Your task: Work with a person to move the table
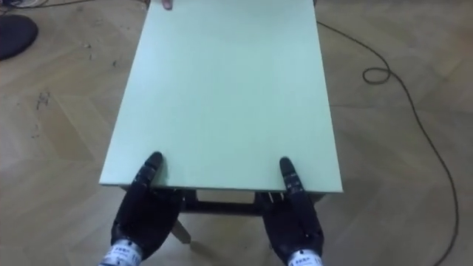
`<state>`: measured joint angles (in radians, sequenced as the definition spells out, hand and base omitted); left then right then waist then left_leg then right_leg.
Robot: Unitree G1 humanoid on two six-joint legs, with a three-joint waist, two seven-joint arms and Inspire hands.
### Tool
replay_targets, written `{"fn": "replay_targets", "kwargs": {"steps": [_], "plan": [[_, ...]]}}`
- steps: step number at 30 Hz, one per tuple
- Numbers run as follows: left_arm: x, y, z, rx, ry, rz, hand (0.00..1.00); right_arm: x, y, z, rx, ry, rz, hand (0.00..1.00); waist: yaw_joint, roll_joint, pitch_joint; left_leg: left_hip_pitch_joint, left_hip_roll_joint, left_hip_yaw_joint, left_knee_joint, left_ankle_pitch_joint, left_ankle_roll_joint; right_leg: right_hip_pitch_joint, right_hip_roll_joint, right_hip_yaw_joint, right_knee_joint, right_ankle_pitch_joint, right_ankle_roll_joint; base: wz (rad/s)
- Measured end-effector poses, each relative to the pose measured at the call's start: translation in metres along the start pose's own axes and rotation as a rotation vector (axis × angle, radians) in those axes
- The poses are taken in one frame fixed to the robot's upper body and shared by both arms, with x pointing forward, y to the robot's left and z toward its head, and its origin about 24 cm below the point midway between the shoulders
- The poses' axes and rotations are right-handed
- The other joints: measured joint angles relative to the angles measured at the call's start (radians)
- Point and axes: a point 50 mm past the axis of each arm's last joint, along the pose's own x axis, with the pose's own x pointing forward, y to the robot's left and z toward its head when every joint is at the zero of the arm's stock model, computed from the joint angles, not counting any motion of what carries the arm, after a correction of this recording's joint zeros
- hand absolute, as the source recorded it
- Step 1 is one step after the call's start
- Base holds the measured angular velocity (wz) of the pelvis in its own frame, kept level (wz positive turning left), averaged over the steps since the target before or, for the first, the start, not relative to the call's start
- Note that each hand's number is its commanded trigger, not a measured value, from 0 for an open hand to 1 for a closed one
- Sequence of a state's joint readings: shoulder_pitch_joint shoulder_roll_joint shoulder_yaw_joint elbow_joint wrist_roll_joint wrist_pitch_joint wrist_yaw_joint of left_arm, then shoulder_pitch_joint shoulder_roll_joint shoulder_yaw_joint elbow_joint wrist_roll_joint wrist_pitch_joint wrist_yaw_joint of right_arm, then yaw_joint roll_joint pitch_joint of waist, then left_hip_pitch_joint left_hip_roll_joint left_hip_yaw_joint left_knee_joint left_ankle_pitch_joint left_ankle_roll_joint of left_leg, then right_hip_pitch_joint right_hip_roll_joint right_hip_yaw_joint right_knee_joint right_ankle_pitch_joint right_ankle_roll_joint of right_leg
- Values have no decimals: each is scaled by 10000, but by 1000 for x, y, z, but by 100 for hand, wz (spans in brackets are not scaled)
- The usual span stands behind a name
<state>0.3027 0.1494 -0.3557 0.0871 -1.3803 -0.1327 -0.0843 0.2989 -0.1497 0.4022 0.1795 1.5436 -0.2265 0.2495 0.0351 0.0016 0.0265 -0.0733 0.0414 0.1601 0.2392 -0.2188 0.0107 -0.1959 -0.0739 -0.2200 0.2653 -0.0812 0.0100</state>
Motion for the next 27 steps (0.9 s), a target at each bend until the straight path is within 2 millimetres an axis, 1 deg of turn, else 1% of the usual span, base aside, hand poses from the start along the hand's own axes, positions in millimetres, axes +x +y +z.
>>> {"fn": "replay_targets", "kwargs": {"steps": [2,4,5,7,8,9,10,11,12,13,14,15,16,17,18,19,20,21,22,23,25,26,27], "plan": [[-1,0,0,-12,-3,1,100,-1,0,-1,46,64,35,100,27,-2,2,-71,11,-235,1,20,-34,136,-5,-218,-102,-1,-4,39],[-2,1,1,29,-1,23,100,-1,-2,-1,51,82,-11,100,80,10,6,-141,25,-578,63,50,-78,307,-17,-506,-163,-22,-20,45],[-2,1,1,36,2,30,100,-2,-2,0,9,86,-31,100,82,16,5,-183,30,-654,108,55,-87,366,-18,-592,-209,-22,-20,55],[-2,1,2,50,2,20,100,-2,-2,1,-24,75,-15,100,161,71,0,-501,29,-1096,357,69,-112,464,-25,-919,-292,-68,-41,62],[-2,1,1,42,4,16,100,-2,-2,1,-36,79,-2,100,180,87,-4,-600,17,-1215,364,82,-135,480,-49,-1033,-291,-99,-48,73],[-2,1,1,32,8,8,100,-2,-2,1,-48,52,7,100,162,123,-4,-766,5,-1329,449,123,-176,553,-118,-1409,-290,-182,-72,101],[-2,1,1,27,26,3,100,-2,-2,2,-46,40,5,100,33,173,3,-926,21,-1313,544,209,-204,700,-175,-1757,-292,-287,-76,115],[-2,1,1,28,40,1,100,-2,-3,1,-37,37,-3,100,-48,195,12,-970,25,-1282,547,268,-214,799,-204,-1902,-289,-377,-67,134],[-1,0,-1,12,72,-22,100,-3,-3,2,-2,-9,-29,100,-182,219,5,-1050,60,-937,490,463,-214,941,-237,-2049,-280,-560,-52,144],[-1,-1,-1,29,118,-79,100,-2,-3,4,21,-80,6,100,-320,273,11,-1119,168,-199,436,716,-176,1091,-301,-2361,-296,-695,-59,142],[0,-2,-2,35,143,-113,100,-2,-3,4,18,-111,25,100,-350,300,-5,-1127,203,170,343,866,-139,1135,-360,-2595,-298,-745,-63,137],[2,-4,-3,45,186,-196,100,-2,-2,4,78,-174,117,100,-389,374,-8,-1150,247,948,112,1175,-22,1221,-499,-3126,-297,-827,-71,124],[2,-6,-4,28,204,-267,100,-2,-1,7,56,-272,185,100,-427,484,-17,-1159,360,1773,33,1274,70,1272,-664,-3740,-325,-906,-107,113],[2,-6,-4,23,204,-287,100,-1,-1,7,60,-291,194,100,-402,512,-36,-1165,420,2094,73,1277,86,1311,-710,-4004,-309,-964,-138,80],[2,-6,-4,27,206,-310,100,-1,-1,7,56,-298,211,100,-288,529,-33,-1191,516,2370,489,1152,124,1417,-761,-4255,-258,-1054,-139,57],[2,-5,-4,7,207,-321,100,-1,0,8,47,-276,227,100,-269,576,-37,-1250,531,2339,908,962,105,1587,-781,-4519,-241,-1132,-105,58],[1,-6,-5,-12,205,-328,100,-1,0,8,31,-276,242,100,-254,616,-42,-1267,517,2293,939,939,112,1660,-783,-4645,-209,-1179,-77,66],[2,-6,-4,-21,183,-367,100,-1,1,9,29,-266,285,100,-167,649,-46,-1270,441,2115,830,929,111,1720,-803,-4693,-54,-1312,-11,58],[2,-7,-3,3,149,-408,100,-1,2,9,32,-244,338,100,-116,650,-45,-1254,332,1872,616,933,118,1716,-829,-4727,122,-1403,25,49],[2,-8,-3,19,132,-416,100,0,2,9,11,-235,350,100,-55,649,-45,-1252,291,1805,542,934,119,1694,-851,-4736,194,-1443,36,41],[0,-6,-5,-49,85,-329,100,-1,2,8,-15,-209,310,100,19,647,-41,-1229,78,1462,325,983,182,1685,-992,-4682,522,-1560,126,43],[0,-6,-6,-51,80,-315,100,-1,2,8,-25,-169,299,100,39,640,-37,-1221,35,1383,269,1011,198,1667,-1004,-4667,604,-1562,128,38],[0,-6,-6,-63,81,-298,100,-1,2,8,-42,-133,288,100,122,612,-23,-1210,-12,1346,179,1046,228,1599,-1077,-4631,776,-1561,128,23]]}}
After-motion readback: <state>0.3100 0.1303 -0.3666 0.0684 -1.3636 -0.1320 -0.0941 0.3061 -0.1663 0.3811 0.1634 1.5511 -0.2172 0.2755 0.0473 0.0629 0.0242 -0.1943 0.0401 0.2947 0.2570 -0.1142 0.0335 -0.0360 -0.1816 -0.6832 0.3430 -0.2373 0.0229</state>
